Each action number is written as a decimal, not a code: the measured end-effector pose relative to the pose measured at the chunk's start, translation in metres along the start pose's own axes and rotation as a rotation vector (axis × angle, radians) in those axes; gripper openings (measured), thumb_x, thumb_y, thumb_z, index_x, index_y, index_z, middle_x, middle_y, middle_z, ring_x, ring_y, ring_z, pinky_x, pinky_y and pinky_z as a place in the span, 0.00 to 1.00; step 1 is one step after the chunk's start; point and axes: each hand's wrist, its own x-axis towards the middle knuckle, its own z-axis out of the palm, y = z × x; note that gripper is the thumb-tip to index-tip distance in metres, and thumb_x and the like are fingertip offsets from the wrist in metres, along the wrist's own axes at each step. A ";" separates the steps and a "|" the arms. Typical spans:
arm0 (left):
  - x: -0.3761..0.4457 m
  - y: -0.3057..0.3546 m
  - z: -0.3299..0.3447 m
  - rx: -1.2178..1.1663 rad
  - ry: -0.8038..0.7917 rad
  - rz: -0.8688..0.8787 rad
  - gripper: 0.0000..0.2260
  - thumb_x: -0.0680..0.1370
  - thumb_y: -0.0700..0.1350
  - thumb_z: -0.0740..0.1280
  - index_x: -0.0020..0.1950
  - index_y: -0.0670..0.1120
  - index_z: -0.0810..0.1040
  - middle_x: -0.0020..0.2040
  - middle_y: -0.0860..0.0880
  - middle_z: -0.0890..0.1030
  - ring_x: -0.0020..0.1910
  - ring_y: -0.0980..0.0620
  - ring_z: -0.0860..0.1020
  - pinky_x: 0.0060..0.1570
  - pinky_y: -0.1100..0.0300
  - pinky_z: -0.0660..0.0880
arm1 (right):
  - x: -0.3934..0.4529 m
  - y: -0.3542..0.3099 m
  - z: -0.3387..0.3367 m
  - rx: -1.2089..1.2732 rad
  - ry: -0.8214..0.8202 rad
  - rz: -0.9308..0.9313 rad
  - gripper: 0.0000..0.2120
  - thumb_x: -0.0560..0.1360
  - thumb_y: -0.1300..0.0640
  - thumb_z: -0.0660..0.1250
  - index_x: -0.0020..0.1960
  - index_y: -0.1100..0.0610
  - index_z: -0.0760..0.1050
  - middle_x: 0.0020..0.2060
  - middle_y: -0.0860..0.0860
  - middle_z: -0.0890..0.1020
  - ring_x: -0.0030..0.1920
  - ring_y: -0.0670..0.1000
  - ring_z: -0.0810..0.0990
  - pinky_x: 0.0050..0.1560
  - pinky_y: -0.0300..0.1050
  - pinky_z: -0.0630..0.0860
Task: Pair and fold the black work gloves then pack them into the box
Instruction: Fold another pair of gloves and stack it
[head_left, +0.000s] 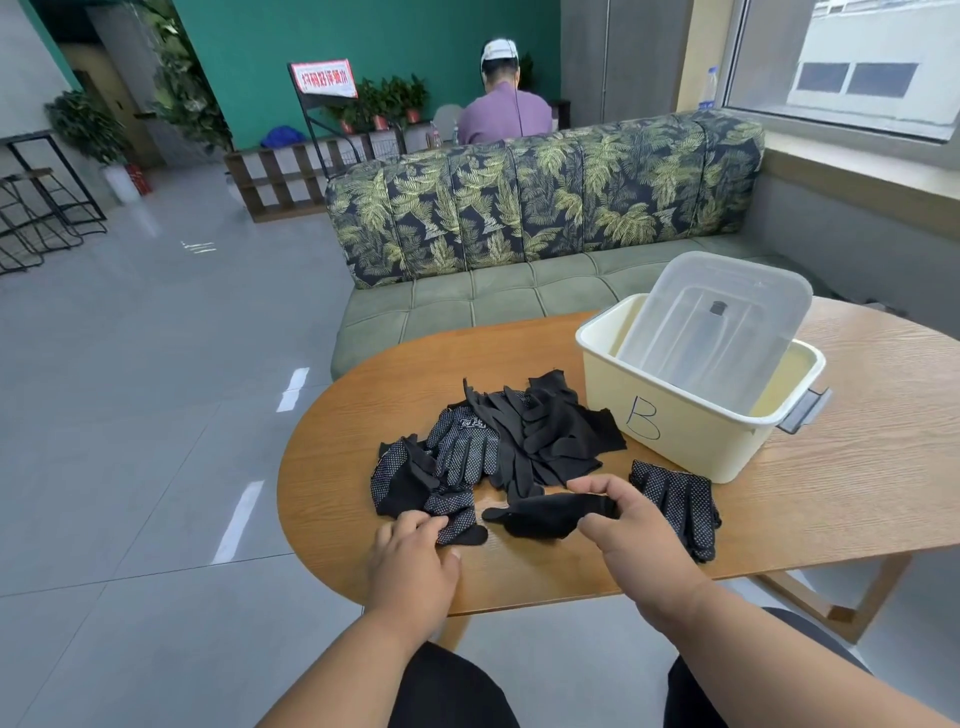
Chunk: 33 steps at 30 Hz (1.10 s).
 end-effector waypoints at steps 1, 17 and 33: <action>0.001 -0.001 0.000 -0.013 0.015 0.010 0.20 0.80 0.55 0.65 0.73 0.57 0.76 0.68 0.58 0.73 0.67 0.52 0.68 0.70 0.56 0.66 | 0.000 0.000 0.000 0.004 -0.002 -0.003 0.18 0.78 0.69 0.65 0.55 0.47 0.82 0.46 0.55 0.82 0.29 0.44 0.72 0.27 0.35 0.68; -0.012 -0.024 -0.010 -0.291 -0.020 -0.051 0.11 0.79 0.54 0.70 0.61 0.62 0.80 0.76 0.56 0.66 0.76 0.51 0.60 0.72 0.58 0.63 | 0.004 0.003 0.003 0.010 -0.023 0.040 0.17 0.79 0.67 0.66 0.58 0.47 0.81 0.48 0.55 0.83 0.40 0.53 0.76 0.42 0.48 0.75; 0.018 -0.025 -0.023 -0.416 0.211 -0.185 0.19 0.83 0.49 0.66 0.73 0.49 0.76 0.75 0.49 0.73 0.74 0.48 0.70 0.73 0.50 0.67 | 0.008 0.005 -0.003 -0.017 -0.016 0.012 0.17 0.78 0.65 0.68 0.56 0.44 0.82 0.47 0.55 0.84 0.39 0.51 0.77 0.41 0.46 0.76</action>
